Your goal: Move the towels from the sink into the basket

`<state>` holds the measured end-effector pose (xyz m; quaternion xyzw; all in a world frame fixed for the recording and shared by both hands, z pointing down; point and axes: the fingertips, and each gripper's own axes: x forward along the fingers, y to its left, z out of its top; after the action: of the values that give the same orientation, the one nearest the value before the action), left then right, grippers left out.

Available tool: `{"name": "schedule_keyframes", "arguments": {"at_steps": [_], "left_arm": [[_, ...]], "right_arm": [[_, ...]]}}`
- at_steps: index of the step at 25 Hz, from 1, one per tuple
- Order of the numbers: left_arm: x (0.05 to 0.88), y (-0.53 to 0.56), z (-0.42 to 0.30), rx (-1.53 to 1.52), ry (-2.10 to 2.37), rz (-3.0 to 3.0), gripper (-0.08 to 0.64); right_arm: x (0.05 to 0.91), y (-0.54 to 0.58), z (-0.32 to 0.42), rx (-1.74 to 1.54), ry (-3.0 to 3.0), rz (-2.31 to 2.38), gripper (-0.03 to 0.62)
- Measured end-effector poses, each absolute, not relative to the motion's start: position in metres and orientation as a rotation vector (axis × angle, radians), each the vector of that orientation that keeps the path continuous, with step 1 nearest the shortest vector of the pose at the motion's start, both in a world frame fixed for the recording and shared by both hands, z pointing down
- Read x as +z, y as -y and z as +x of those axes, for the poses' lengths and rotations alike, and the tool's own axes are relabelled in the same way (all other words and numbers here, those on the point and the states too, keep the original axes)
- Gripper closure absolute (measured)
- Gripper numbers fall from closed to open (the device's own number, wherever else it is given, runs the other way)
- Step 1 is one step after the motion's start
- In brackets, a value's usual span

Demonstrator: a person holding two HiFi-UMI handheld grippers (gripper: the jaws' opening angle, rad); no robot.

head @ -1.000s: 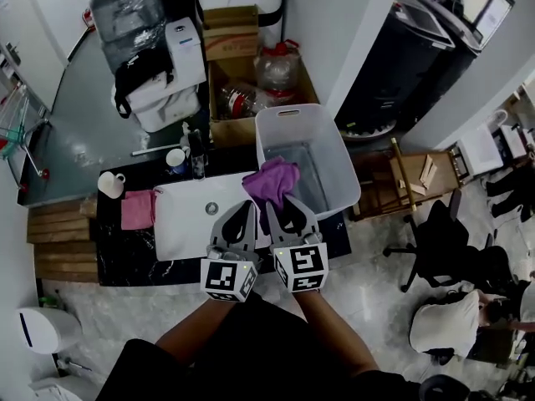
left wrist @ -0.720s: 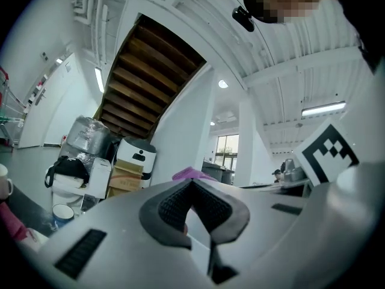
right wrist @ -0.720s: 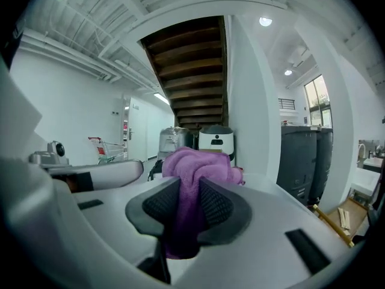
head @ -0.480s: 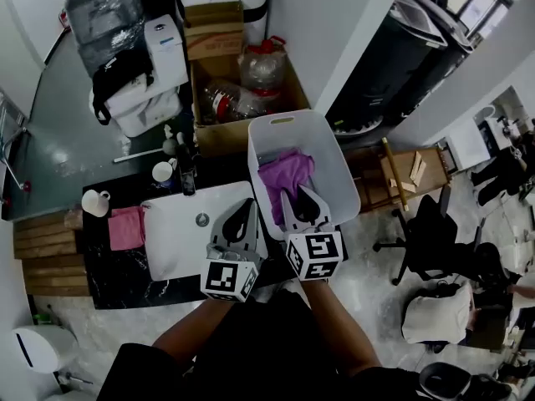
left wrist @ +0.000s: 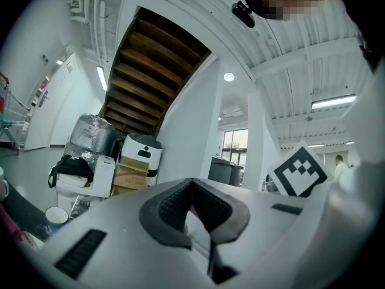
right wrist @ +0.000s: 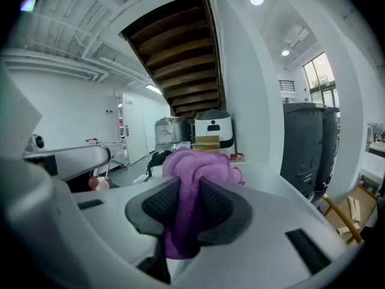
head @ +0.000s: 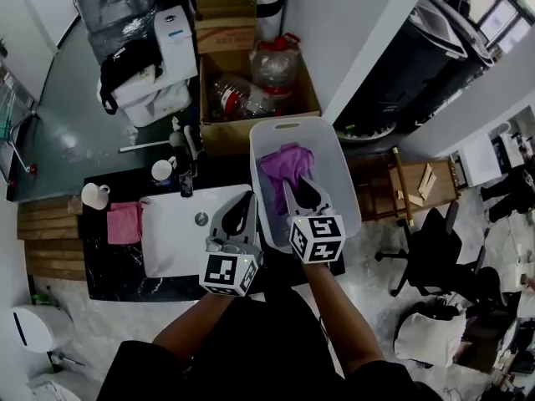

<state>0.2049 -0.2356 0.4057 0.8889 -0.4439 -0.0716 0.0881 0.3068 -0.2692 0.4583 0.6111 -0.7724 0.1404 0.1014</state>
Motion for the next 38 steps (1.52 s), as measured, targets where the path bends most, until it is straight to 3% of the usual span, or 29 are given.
{"name": "schedule_keyframes", "arguments": {"at_steps": [38], "left_arm": [[0.425,0.313,0.248,0.026,1.633,2.436,0.555]], "right_arm": [[0.672,0.391,0.318,0.962,2.014,1.537,0.468]]}}
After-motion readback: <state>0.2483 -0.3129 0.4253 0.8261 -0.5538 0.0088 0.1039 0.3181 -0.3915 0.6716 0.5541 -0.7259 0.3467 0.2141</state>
